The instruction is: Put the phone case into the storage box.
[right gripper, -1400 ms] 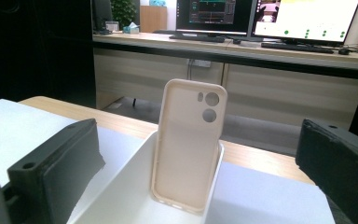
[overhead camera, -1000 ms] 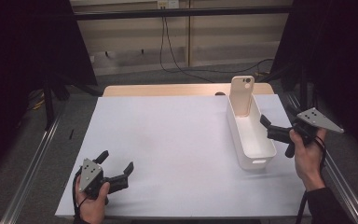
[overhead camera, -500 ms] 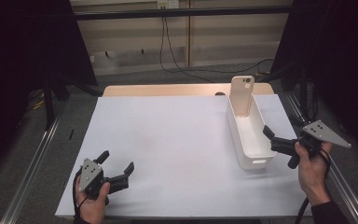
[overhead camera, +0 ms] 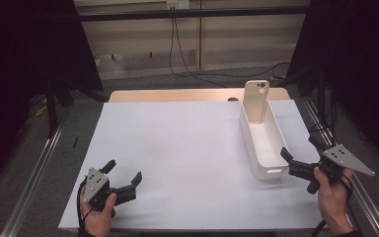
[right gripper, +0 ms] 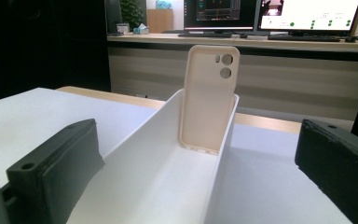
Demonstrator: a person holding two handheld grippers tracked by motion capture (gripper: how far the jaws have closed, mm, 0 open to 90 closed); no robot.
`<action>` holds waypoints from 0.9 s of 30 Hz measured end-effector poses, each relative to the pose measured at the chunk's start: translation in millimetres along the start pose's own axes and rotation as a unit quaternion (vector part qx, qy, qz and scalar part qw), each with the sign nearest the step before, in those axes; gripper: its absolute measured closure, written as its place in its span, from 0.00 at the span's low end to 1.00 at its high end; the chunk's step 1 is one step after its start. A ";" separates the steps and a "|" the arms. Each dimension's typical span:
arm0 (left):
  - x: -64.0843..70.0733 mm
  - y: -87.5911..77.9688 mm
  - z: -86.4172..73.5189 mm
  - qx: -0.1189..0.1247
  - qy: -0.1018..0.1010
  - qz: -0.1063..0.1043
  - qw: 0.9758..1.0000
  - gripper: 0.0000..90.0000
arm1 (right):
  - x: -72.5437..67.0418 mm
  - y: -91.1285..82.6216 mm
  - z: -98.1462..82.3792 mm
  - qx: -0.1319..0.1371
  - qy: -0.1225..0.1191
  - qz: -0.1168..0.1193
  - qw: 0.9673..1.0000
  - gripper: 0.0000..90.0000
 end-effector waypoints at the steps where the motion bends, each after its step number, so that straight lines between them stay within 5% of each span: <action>1: 0.1 -0.2 0.1 0.000 0.000 0.000 1.000 0.03 | -0.7 -1.4 -1.6 0.000 0.001 -0.002 1.000 0.00; 27: 2.9 -7.6 -2.5 -0.005 0.006 0.000 1.000 0.03 | -12.3 -32.5 -37.8 -0.007 0.013 -0.025 1.000 0.00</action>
Point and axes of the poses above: each handheld gripper's, and its own axes: y roughly forward along the jaws, z roughly out of its top, x roughly to its right, the point moved 5 cm from there along y, roughly forward along the jaws, and after that the axes turned 15 degrees about z, right-handed, at the moved point
